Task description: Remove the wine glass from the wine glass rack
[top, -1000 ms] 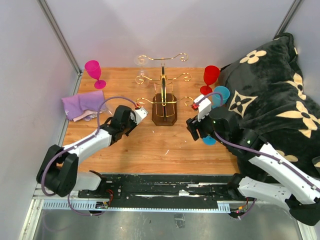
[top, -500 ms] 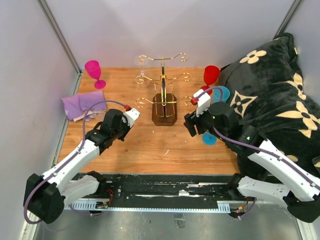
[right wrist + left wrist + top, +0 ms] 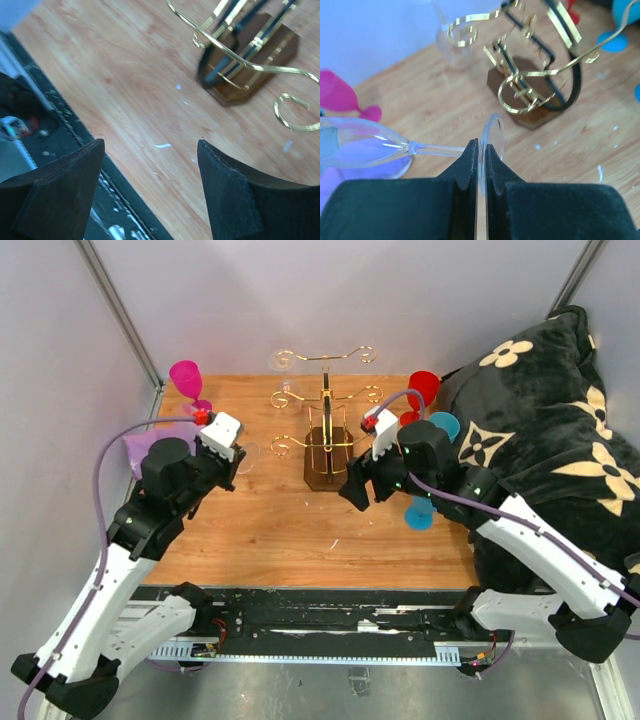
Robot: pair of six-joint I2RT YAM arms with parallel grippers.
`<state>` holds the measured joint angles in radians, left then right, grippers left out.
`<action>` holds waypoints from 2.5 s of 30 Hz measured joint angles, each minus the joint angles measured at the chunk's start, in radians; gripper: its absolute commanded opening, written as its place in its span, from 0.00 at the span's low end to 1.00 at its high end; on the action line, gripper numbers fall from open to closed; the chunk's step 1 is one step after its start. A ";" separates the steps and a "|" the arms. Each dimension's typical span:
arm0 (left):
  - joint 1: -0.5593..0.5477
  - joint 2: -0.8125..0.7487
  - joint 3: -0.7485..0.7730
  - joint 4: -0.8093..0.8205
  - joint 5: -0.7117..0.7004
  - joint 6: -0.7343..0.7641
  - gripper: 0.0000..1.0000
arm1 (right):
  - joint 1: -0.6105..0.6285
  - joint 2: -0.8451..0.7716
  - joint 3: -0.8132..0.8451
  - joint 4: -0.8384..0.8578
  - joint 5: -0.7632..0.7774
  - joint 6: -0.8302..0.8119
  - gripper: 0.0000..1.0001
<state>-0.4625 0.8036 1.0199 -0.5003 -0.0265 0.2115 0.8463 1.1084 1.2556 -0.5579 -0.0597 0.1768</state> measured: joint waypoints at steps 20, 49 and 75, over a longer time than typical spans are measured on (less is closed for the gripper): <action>-0.002 -0.355 -0.121 0.143 0.475 0.017 0.01 | -0.207 0.711 0.863 0.168 -0.837 0.700 0.94; -0.003 -0.374 -0.098 0.222 0.690 -0.039 0.01 | -0.171 1.002 0.982 0.420 -0.962 1.152 0.84; -0.003 -0.373 -0.087 0.208 0.666 -0.071 0.22 | -0.150 0.982 0.924 0.492 -0.961 1.167 0.59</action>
<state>-0.4652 0.4309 0.9333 -0.2928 0.6395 0.1406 0.6964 2.0903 2.1792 -0.0662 -1.0206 1.3441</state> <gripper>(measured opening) 0.130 0.609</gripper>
